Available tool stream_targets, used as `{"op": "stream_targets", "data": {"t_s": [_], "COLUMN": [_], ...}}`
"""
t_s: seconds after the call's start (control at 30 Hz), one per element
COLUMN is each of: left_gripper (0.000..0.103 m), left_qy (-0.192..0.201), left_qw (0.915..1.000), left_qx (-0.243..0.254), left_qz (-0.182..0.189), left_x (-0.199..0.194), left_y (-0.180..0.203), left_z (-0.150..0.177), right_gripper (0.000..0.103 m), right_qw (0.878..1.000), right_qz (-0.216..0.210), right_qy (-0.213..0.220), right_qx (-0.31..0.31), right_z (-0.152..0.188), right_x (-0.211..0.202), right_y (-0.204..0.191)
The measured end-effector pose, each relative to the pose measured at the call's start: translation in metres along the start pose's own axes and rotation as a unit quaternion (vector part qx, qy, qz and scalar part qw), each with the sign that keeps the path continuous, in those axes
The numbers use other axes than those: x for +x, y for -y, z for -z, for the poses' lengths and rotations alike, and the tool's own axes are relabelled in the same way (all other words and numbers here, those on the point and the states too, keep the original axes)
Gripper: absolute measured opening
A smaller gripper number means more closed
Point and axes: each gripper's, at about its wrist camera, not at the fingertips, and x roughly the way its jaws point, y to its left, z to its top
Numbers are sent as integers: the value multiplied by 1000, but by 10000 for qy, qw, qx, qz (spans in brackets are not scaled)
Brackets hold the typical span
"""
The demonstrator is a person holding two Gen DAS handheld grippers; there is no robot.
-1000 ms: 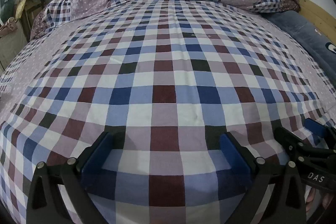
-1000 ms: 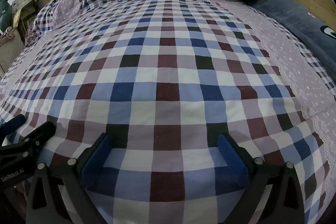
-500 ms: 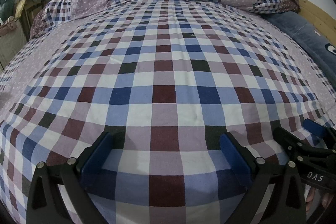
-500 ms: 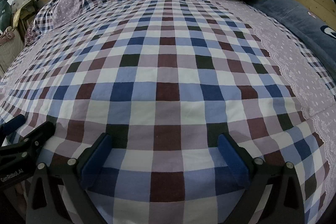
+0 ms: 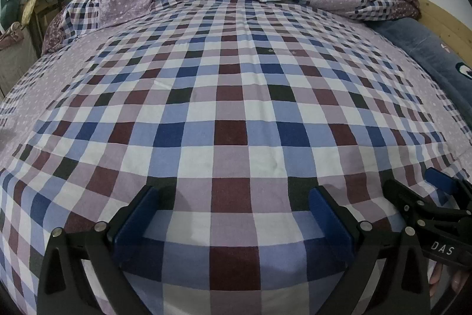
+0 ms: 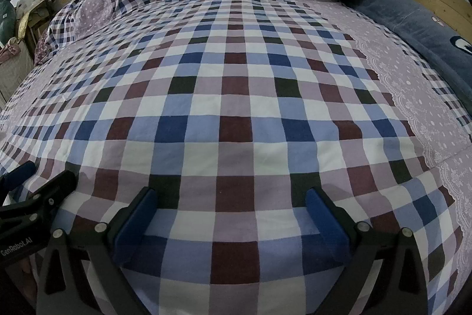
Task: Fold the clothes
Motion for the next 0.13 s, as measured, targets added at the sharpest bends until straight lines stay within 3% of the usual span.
{"op": "stream_targets", "data": {"t_s": [0.13], "left_gripper": [103], "left_qy": [-2], "left_qw": [10000], "left_qx": [-5], "left_qz": [-1], "left_x": [0], "left_y": [-1], "left_z": [0], "right_gripper": [103], "right_qw": [10000], "right_qz": [-1], "right_qy": [1], "right_qx": [0], "right_z": [0], "right_x": [0], "right_y": [0]}}
